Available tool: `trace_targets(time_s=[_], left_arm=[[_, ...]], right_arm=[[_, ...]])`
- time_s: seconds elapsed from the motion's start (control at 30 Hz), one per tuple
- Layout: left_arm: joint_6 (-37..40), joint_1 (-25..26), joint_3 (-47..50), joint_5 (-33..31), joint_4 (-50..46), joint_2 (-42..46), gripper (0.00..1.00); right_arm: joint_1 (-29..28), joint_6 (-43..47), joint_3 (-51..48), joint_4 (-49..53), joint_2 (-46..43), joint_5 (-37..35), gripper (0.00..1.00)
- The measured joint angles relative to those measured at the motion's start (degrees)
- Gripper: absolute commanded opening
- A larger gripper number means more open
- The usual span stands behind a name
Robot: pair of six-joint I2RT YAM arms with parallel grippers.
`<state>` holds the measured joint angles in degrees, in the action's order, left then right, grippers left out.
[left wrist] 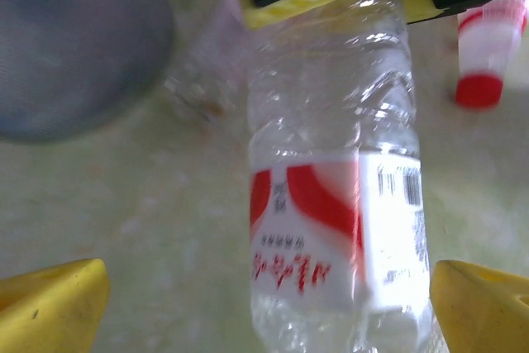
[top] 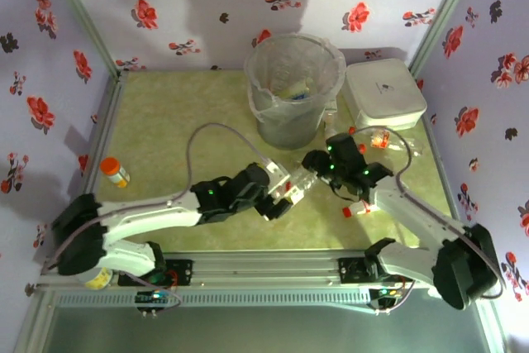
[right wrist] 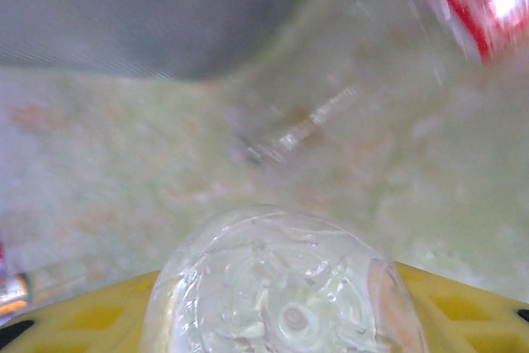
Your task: Put the plastic bottles in the bin
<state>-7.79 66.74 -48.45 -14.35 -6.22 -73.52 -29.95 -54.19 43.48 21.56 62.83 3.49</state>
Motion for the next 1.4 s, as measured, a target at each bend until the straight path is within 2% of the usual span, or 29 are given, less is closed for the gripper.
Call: trace_targets(time_s=[0.13,0.3,0.43,0.6,0.77,0.9,1.17,1.4], left_arm=[[-0.92,-3.76,0.44,-2.08,-0.35,9.51,1.00],[-5.92,-9.55,5.42,-4.17,-0.11,18.51,1.00],[-11.72,-12.41,10.80,-4.72,-0.55,21.16,1.00],[-17.20,-13.77,13.79,-4.79,-1.33,22.08,1.00],[-20.65,-13.77,14.56,-4.79,-1.49,23.89,1.00],[-22.91,-13.77,16.17,-5.27,-1.38,26.08,1.00],[-24.90,-14.05,17.86,-5.88,-1.31,26.88,1.00],[-24.94,-14.32,17.88,-6.10,-0.92,26.47,1.00]], right_arm=[[2.86,7.61,11.65,5.05,-2.08,-3.41,0.47],[3.98,17.81,32.61,7.85,0.76,-6.71,0.47],[4.00,24.59,46.71,6.45,5.38,-8.61,0.47],[5.16,30.84,56.39,3.06,13.38,-10.99,0.46],[6.08,38.66,63.78,2.01,25.38,-13.46,0.46],[6.14,43.87,67.49,5.09,32.72,-14.16,0.44],[6.10,48.63,69.79,14.53,36.65,-12.90,0.36],[6.14,48.63,67.12,15.58,39.32,-11.21,0.35]])
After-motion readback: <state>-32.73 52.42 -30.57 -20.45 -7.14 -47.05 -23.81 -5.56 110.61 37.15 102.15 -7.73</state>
